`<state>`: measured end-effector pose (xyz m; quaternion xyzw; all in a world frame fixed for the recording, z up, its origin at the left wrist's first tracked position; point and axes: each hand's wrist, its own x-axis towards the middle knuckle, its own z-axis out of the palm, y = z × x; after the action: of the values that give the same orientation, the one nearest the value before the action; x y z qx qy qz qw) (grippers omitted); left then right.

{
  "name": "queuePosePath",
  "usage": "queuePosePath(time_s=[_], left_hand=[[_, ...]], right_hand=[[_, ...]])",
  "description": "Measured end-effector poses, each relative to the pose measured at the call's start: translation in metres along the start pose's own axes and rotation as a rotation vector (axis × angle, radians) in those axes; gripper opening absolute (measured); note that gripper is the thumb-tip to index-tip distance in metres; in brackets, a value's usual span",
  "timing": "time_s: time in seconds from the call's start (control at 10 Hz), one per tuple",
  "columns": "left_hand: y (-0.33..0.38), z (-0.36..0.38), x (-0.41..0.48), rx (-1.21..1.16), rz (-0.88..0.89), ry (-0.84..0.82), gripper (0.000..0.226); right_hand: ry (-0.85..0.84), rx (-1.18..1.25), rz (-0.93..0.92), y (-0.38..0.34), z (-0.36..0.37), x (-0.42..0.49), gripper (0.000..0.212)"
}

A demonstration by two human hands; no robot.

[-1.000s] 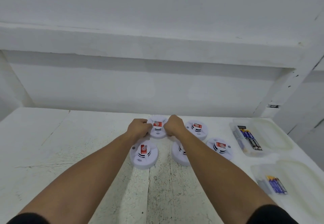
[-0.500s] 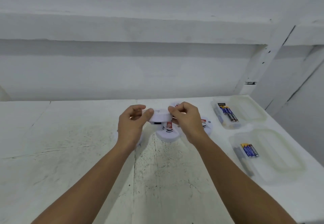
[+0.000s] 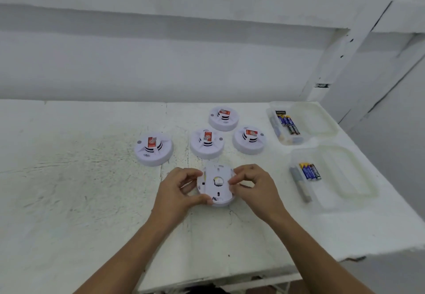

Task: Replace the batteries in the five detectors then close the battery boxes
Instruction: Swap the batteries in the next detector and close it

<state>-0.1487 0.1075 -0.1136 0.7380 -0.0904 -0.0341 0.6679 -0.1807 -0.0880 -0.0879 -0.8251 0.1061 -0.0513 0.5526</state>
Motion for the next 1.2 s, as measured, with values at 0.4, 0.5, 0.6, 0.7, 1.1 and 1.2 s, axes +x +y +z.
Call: queuePosePath(time_s=[0.4,0.5,0.6,0.7,1.1,1.2], left_hand=[[0.013,-0.008,-0.006,0.313,-0.009,-0.214,0.080],[0.017,-0.002,-0.005,0.314,-0.042,-0.336,0.093],[0.020,0.006,-0.002,0.426,-0.047,-0.400,0.116],[0.025,0.013,-0.002,0.491,-0.059,-0.410,0.121],[0.010,0.019,0.014,0.555,-0.053,-0.293,0.111],[0.013,0.020,0.014,0.521,-0.066,-0.301,0.110]], right_hand=[[-0.221,-0.411,-0.272,0.003,-0.013,-0.006,0.018],[-0.324,-0.571,-0.341,-0.006,-0.018,-0.003,0.021],[-0.414,-0.662,-0.393,-0.018,-0.022,0.004,0.023],[-0.508,-0.752,-0.443,-0.026,-0.021,0.012,0.025],[-0.617,-0.751,-0.438,-0.017,-0.019,0.019,0.020],[-0.637,-0.729,-0.446,-0.015,-0.020,0.022,0.019]])
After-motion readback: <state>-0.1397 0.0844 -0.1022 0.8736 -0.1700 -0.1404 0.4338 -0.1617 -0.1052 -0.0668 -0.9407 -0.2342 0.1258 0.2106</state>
